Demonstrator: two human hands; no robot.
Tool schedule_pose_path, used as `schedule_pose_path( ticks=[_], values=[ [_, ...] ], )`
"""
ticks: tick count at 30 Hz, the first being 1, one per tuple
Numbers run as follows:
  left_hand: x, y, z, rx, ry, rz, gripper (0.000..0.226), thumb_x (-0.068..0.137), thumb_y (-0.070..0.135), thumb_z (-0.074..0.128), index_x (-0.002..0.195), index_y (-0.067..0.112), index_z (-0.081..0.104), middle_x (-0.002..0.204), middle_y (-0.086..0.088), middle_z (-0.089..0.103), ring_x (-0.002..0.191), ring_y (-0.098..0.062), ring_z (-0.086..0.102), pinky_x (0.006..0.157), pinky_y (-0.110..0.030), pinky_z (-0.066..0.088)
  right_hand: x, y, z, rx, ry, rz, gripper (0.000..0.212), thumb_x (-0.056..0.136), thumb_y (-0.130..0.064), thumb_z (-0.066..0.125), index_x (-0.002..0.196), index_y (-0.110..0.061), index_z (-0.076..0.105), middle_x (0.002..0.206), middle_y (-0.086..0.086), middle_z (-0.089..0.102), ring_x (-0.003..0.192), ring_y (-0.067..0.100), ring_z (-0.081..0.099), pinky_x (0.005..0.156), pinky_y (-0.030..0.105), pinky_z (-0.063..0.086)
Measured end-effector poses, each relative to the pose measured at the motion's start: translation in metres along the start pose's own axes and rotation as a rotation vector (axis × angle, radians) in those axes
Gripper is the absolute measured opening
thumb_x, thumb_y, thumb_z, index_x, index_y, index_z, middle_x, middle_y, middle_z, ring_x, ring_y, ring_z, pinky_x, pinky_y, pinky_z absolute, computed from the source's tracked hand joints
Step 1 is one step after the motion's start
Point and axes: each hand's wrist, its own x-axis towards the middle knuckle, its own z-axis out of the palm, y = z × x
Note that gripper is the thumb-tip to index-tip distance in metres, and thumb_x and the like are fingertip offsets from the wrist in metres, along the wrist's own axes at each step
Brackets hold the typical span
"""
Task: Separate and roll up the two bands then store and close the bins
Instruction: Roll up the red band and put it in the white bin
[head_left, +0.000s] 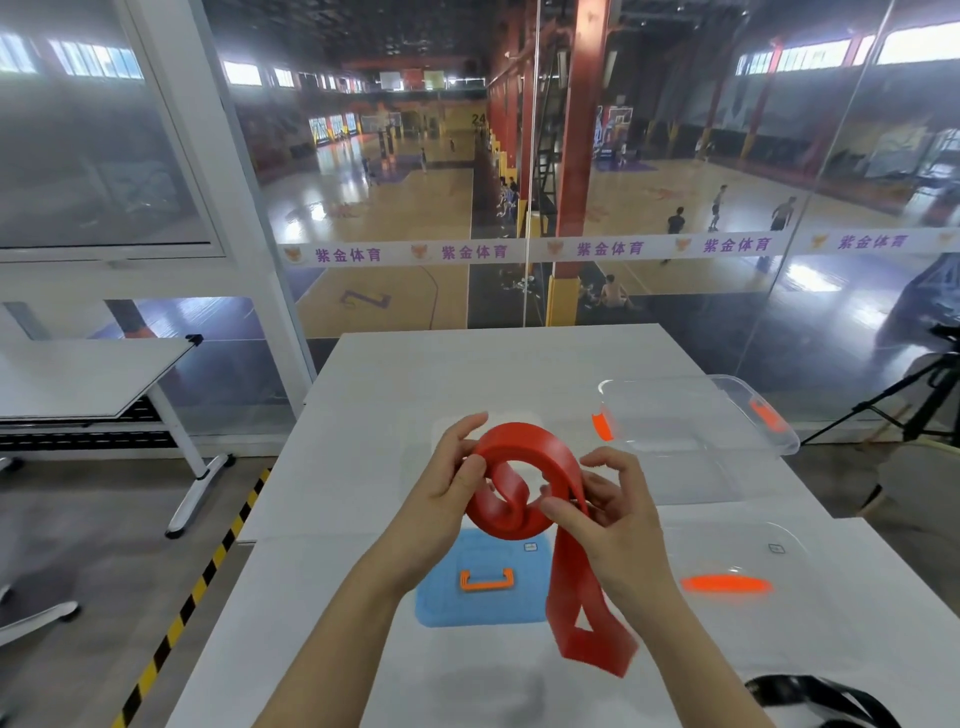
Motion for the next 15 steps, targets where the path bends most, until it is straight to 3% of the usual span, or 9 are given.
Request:
schedule_pose_path(
  ticks=[3,7,11,15],
  values=[
    [0.001,-0.002,-0.001,0.011,-0.058,0.016,0.036,0.111,0.032,0.036,0.141,0.051,0.041,0.128,0.011,0.059,0.121,-0.013,0.062,0.105,-0.038,0.053,0.005,-0.001,-0.005,-0.070,0.031,-0.046,0.043,0.075,-0.002,0.090,0.099,-0.026,0.064,0.088,0.014,0.075,0.086,0.034,0.074,0.083,0.042,0.059],
    [0.005,0.005,-0.001,0.103,-0.046,0.035,0.026,0.109,0.030,0.043,0.132,0.041,0.047,0.130,0.009,0.058,0.113,0.000,0.061,0.095,-0.025,0.053,0.009,-0.003,-0.011,-0.144,-0.012,-0.107,0.035,0.070,-0.003,0.093,0.085,-0.028,0.073,0.087,-0.001,0.076,0.081,0.015,0.074,0.079,0.026,0.058],
    [0.008,0.011,0.005,0.447,-0.104,0.157,0.035,0.108,0.037,0.042,0.141,0.046,0.040,0.136,0.022,0.045,0.128,0.003,0.046,0.106,-0.018,0.041,0.007,-0.002,-0.008,-0.164,-0.042,-0.115,0.034,0.066,-0.002,0.096,0.086,-0.020,0.075,0.085,-0.006,0.077,0.081,0.008,0.073,0.081,0.017,0.055],
    [0.008,0.010,0.003,0.450,-0.106,0.254,0.033,0.107,0.029,0.047,0.138,0.040,0.050,0.130,0.021,0.049,0.128,-0.005,0.048,0.104,-0.017,0.041,0.009,-0.003,-0.008,-0.154,-0.054,-0.118,0.036,0.064,-0.001,0.096,0.086,-0.021,0.075,0.086,-0.007,0.078,0.080,0.008,0.074,0.081,0.016,0.056]
  ],
)
